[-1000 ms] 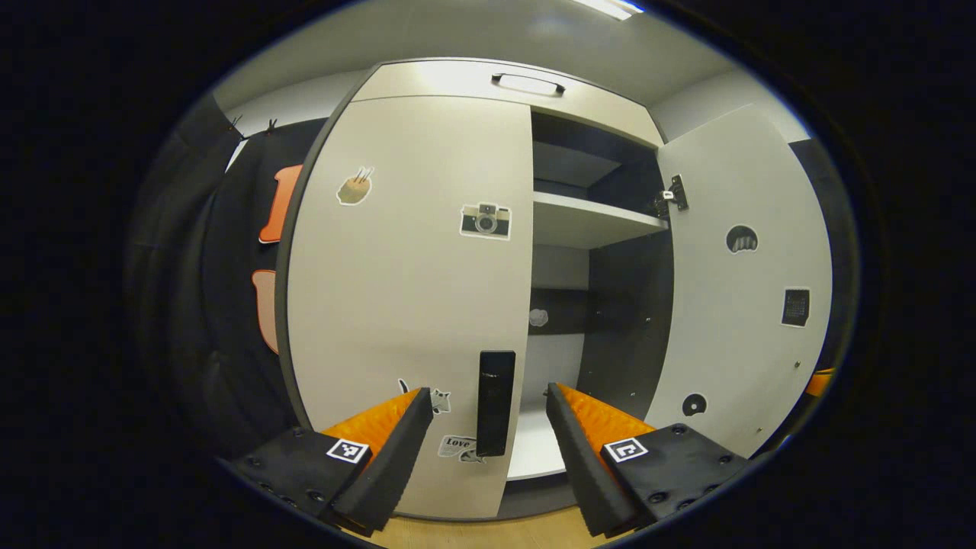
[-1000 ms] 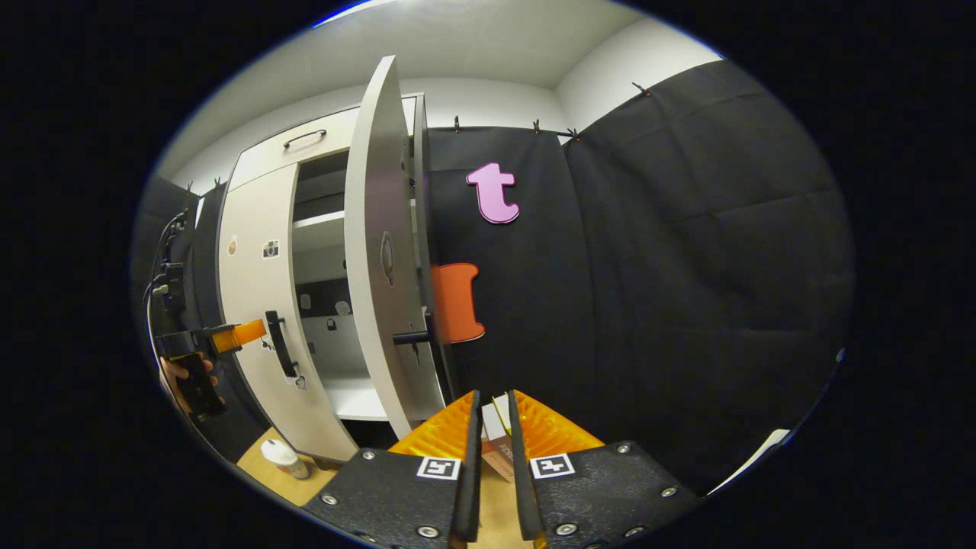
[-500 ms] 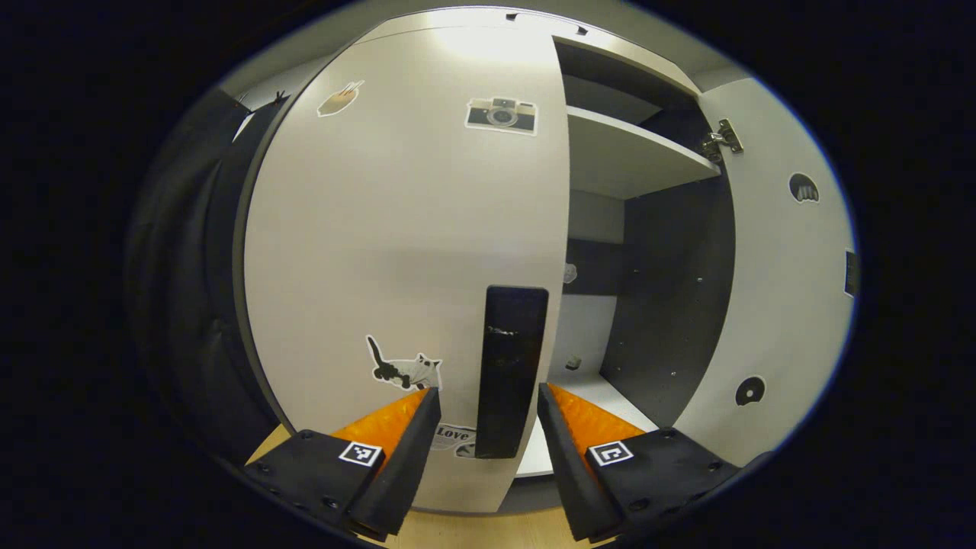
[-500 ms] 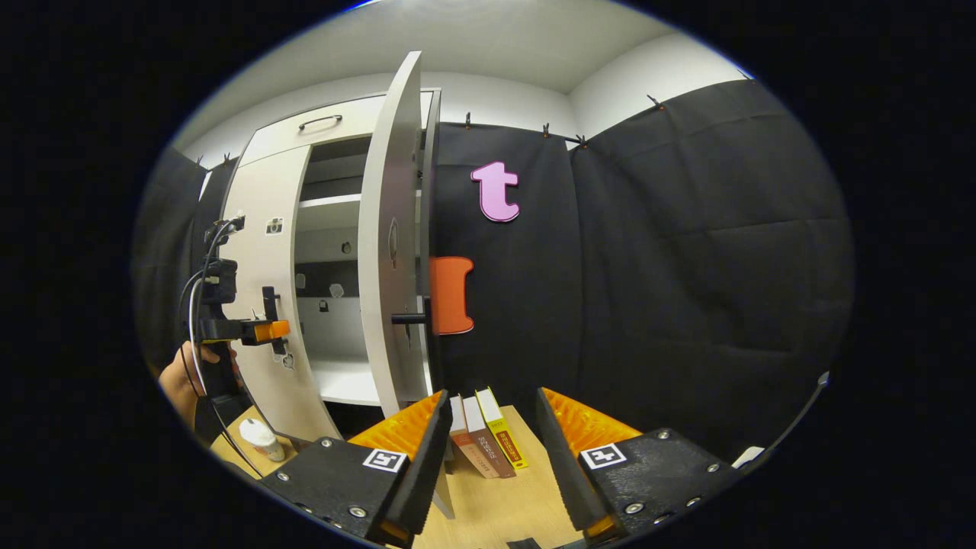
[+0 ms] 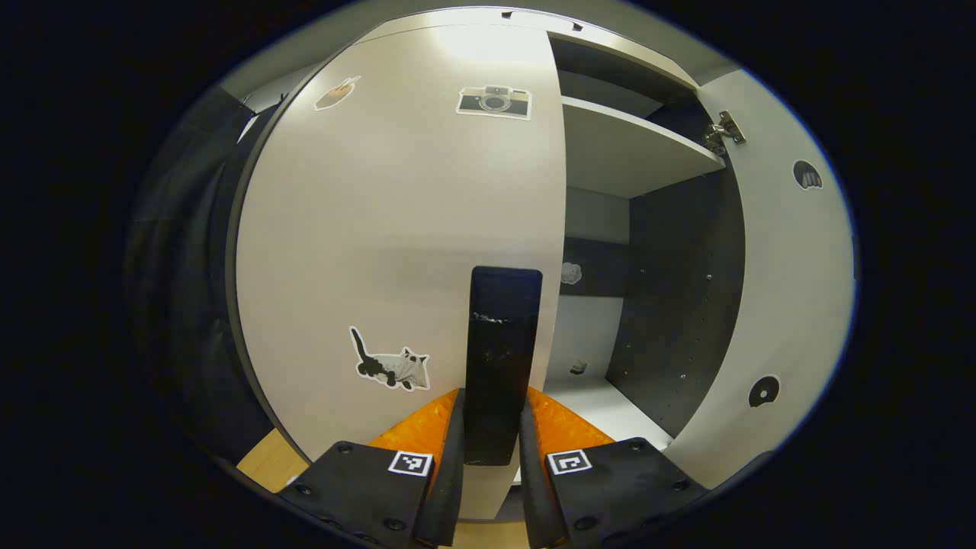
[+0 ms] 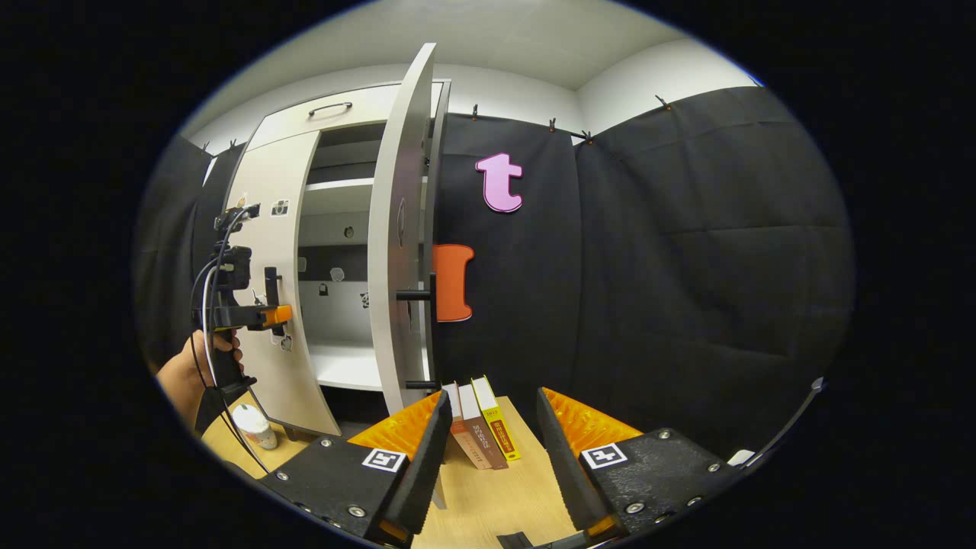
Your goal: Open the right door of the double-door shoe cabinet with the right hand, and open the left door with the left hand.
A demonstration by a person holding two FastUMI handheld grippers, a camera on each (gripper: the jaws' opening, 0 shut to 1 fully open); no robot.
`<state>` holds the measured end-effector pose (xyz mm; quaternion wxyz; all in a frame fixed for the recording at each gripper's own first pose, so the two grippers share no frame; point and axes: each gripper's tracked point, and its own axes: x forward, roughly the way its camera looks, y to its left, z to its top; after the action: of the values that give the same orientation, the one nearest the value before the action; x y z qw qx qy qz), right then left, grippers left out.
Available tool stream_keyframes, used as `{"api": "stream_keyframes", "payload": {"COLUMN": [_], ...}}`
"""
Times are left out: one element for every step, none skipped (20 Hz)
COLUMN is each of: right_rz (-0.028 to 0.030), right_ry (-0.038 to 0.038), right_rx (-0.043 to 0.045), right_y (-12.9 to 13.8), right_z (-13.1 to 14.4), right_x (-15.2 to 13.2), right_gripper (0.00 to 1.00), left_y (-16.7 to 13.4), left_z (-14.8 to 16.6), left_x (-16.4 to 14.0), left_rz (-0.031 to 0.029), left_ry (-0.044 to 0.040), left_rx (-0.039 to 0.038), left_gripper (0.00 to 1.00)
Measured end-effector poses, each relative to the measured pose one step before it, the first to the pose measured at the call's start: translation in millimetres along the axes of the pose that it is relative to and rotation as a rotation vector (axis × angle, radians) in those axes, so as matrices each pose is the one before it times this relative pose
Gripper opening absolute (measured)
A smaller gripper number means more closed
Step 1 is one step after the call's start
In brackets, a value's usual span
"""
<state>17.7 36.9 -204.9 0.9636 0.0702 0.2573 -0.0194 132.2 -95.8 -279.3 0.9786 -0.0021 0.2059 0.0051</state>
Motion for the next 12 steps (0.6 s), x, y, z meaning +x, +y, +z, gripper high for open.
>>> {"api": "stream_keyframes", "payload": {"right_rz": [0.00065, -0.00195, 0.00254, -0.00066, -0.00606, 0.00117, 0.01626, 0.01484, 0.01155, 0.00673, 0.00847, 0.00911], "right_ry": [0.00196, -0.00071, -0.00101, 0.00001, -0.00042, -0.00366, -0.00021, 0.00267, 0.00047, -0.00031, -0.00271, -0.00321], "right_rx": [0.00197, 0.00126, 0.00083, 0.00396, 0.00869, 0.01153, 0.0097, 0.00511, -0.00087, -0.00337, -0.00305, -0.00196], "right_y": [0.03, -0.14, -0.11, 0.25, -0.17, 1.19, 4.8, 3.39, 2.32, 0.25, 0.89, 1.47], "right_z": [-0.34, -0.26, -0.09, 0.03, -0.43, 0.32, -0.02, -0.42, -0.16, 0.05, 0.87, -0.05], "right_x": [-1.78, 0.09, -0.61, 0.4, -0.5, -0.51, -0.14, -0.54, -0.84, -0.28, 0.41, -0.36], "right_gripper": [0.69, 0.69, 0.69, 0.69, 0.69, 0.69, 0.69, 0.69, 0.69, 0.69, 0.69, 0.69], "left_y": [-0.09, -0.01, -0.6, 0.83, 0.24, -0.27, 0.55, 0.6, 0.58, 1.07, 1.26, 1.67], "left_z": [0.35, -1.4, 0.14, -2.11, 0.65, -1.38, -0.44, -1.41, 0.42, -1.93, -0.45, -0.89], "left_x": [-1.99, 1.78, -0.45, -1.63, -2.33, -0.23, -2.69, -3.05, -3.72, -5.13, -4.49, -2.87], "left_rz": [0.00069, -0.00107, -0.00634, -0.00708, -0.00585, -0.00284, 0.00059, 0.0043, 0.00692, 0.00716, 0.00832, 0.00721], "left_ry": [0.00323, 0.00511, 0.00888, 0.01056, 0.00459, 0.00503, 0.00349, 0.00202, -0.00262, 0.00238, 0.00057, 0.00123], "left_rx": [0.00349, 0.00771, 0.01259, 0.01568, -0.00095, -0.01235, -0.00861, -0.00594, 0.00159, 0.00088, -0.00569, -0.00371], "left_gripper": [0.39, 0.37, 0.34, 0.34, 0.34, 0.34, 0.34, 0.34, 0.29, 0.29, 0.3, 0.29]}}
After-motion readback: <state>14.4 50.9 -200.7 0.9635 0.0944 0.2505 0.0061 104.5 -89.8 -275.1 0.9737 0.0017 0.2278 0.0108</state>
